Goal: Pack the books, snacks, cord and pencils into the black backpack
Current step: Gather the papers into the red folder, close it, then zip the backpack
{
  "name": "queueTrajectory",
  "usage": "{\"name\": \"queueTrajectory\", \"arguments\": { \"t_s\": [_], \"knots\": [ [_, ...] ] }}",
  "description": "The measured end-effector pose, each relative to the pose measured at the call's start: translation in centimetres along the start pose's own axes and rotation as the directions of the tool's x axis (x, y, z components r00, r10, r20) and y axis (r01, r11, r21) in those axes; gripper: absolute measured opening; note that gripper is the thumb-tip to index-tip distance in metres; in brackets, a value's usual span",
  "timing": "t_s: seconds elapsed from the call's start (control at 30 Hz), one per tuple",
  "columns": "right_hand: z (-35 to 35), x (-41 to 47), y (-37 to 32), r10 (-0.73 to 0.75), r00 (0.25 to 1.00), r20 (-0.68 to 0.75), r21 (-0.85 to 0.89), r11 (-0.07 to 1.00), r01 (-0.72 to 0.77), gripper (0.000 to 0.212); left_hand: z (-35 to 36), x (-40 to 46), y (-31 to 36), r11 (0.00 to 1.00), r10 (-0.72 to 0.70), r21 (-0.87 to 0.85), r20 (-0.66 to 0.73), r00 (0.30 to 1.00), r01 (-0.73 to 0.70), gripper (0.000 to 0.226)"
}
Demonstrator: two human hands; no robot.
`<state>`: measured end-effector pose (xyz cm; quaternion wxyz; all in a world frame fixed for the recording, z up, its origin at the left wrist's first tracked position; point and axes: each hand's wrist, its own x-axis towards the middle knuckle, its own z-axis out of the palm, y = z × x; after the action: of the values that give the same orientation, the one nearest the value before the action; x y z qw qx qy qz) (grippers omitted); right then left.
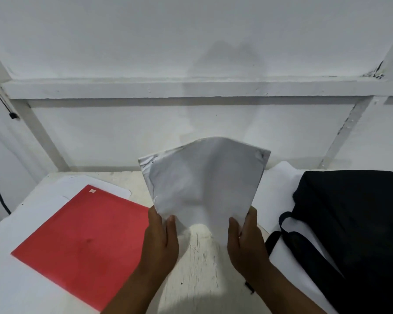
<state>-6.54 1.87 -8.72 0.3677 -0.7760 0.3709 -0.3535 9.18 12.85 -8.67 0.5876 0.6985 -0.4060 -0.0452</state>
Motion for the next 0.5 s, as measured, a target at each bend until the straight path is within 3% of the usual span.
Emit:
{"name": "queueTrajectory", "arguments": {
  "t_s": [0.17, 0.37, 0.5],
  "knots": [
    [0.1, -1.4, 0.8, 0.147, 0.984, 0.106, -0.071, 0.988, -0.140, 0.050, 0.7, -1.5, -3.0, 0.971, -0.163, 0.192, 0.093, 0.982, 0.143, 0.021],
    [-0.3, -1.3, -0.1, 0.162, 0.986, 0.035, -0.121, 0.980, -0.157, 0.058, -0.3, -0.4, -1.3, 0.986, -0.108, 0.136, 0.083, 0.991, 0.096, 0.027],
    [-0.1, -1.9, 0.3, 0.257, 0.957, 0.138, -0.133, 0.962, -0.239, 0.051, 0.0, -2.3, -2.2, 0.964, -0.203, 0.197, 0.123, 0.971, 0.177, 0.021]
  ]
}}
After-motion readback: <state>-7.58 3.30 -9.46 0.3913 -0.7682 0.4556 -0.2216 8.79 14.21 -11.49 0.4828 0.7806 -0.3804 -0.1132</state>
